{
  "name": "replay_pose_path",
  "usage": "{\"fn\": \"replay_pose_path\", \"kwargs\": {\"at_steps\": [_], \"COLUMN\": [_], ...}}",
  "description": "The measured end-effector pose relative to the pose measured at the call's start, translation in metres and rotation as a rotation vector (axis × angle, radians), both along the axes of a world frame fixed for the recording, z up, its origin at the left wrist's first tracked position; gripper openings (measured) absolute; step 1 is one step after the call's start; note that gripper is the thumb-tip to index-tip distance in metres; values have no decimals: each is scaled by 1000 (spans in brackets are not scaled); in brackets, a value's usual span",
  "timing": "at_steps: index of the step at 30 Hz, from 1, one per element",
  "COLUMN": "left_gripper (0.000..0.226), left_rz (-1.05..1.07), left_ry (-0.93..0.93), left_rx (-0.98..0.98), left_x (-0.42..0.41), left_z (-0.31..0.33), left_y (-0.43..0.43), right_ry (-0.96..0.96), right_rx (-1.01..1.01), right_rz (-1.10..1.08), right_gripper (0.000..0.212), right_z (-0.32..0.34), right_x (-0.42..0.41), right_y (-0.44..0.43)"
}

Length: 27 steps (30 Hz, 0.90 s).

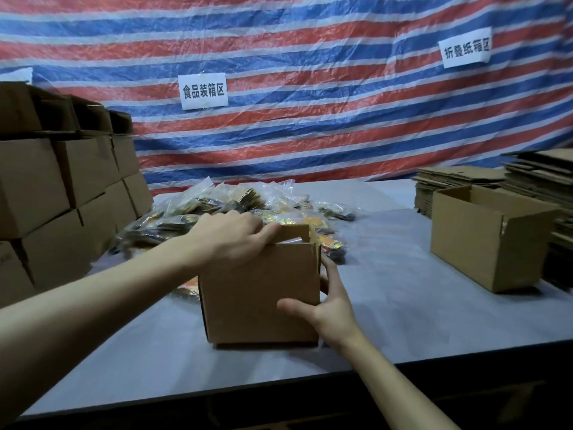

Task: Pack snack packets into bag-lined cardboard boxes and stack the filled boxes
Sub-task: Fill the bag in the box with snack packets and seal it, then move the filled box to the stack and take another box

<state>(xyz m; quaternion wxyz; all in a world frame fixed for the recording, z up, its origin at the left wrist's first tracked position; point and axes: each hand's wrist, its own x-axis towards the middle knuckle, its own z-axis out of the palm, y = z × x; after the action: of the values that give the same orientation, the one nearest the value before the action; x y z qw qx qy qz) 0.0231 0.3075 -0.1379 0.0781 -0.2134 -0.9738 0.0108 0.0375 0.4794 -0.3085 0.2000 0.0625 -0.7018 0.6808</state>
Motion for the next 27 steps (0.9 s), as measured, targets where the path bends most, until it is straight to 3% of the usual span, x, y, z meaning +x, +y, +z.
{"fn": "replay_pose_path", "kwargs": {"at_steps": [4, 8, 11, 13, 16, 18, 23, 27], "left_gripper": [55, 77, 84, 90, 102, 105, 112, 123], "left_rz": [-117, -216, -197, -172, -110, -67, 41, 103], "left_ry": [24, 126, 185, 71, -368, -551, -751, -836], "left_rx": [60, 112, 354, 594, 869, 981, 1240, 1354], "left_x": [4, 15, 27, 34, 43, 44, 41, 33], "left_z": [-20, -46, -64, -73, -79, -80, -71, -69], "left_y": [16, 49, 85, 110, 149, 175, 220, 245], "right_ry": [16, 35, 27, 29, 5, -24, -122, -157], "right_rx": [18, 69, 105, 97, 165, 209, 315, 351], "right_rz": [-117, -321, -502, -605, -794, -871, -861, -792], "right_gripper": [109, 101, 105, 110, 114, 117, 132, 122], "right_z": [2, 5, 3, 2, 1, 1, -1, -6], "right_x": [20, 50, 70, 78, 85, 86, 86, 87], "right_y": [21, 52, 75, 88, 104, 114, 141, 167]}}
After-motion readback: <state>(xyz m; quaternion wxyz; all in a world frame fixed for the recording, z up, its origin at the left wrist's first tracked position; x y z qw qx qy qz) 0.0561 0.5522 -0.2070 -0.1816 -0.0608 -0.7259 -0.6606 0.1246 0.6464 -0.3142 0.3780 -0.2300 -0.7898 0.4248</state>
